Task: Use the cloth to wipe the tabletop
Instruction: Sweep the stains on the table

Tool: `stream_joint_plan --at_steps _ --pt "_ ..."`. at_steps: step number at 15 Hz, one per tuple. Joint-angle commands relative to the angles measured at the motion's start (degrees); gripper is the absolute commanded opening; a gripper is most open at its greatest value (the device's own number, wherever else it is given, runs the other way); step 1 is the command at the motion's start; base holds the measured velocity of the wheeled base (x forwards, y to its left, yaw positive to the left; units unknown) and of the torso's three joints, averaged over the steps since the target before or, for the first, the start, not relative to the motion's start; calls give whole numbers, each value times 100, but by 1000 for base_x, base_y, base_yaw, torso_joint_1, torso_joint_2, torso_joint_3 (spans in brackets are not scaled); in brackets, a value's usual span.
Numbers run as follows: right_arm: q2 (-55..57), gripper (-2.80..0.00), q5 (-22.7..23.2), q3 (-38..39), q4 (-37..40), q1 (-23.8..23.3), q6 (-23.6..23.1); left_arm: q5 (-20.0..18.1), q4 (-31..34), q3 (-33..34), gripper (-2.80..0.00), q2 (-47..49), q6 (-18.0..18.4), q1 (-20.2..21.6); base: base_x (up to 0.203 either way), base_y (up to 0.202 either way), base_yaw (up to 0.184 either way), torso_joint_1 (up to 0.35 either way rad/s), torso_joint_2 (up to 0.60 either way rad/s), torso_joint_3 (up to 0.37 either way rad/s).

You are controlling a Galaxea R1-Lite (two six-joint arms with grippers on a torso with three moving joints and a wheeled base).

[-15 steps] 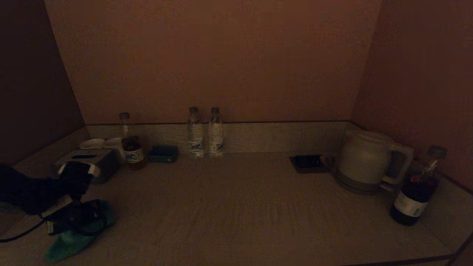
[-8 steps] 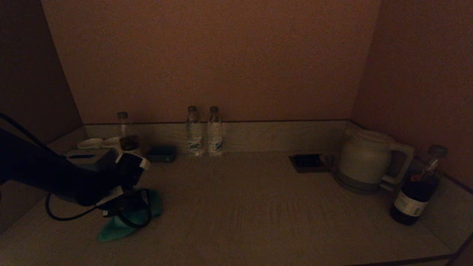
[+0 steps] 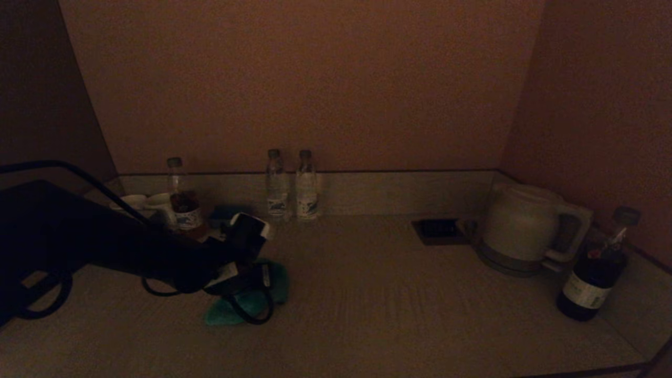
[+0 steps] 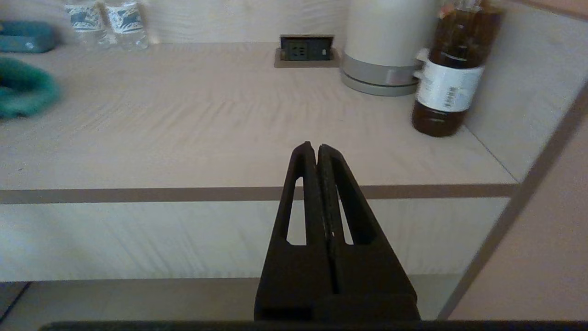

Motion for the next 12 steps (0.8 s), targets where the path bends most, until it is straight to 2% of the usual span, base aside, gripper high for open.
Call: stream_joint_plan --at_steps 1,3,6,9,11,12 --pt "9 -280 -1 0 -2 3 -2 26 -28 -230 -280 93 26 -337 0 0 0 0 0 0" --pt "9 -280 -1 0 -2 3 -2 25 -29 -342 -280 135 93 -532 0 0 0 0 0 0" --pt "9 -280 -1 0 -2 3 -2 33 -36 -337 -280 86 206 -1133 0 0 0 0 0 0" --pt "9 -280 -1 0 -2 3 -2 34 -30 -290 -280 28 213 -1214 0 0 0 0 0 0" --pt "9 -280 -1 0 -2 3 -2 34 -19 -114 -280 -200 253 -1614 0 0 0 0 0 0" --pt "9 -280 -1 0 -2 3 -2 37 -16 -109 -280 -204 254 -1619 0 0 0 0 0 0"
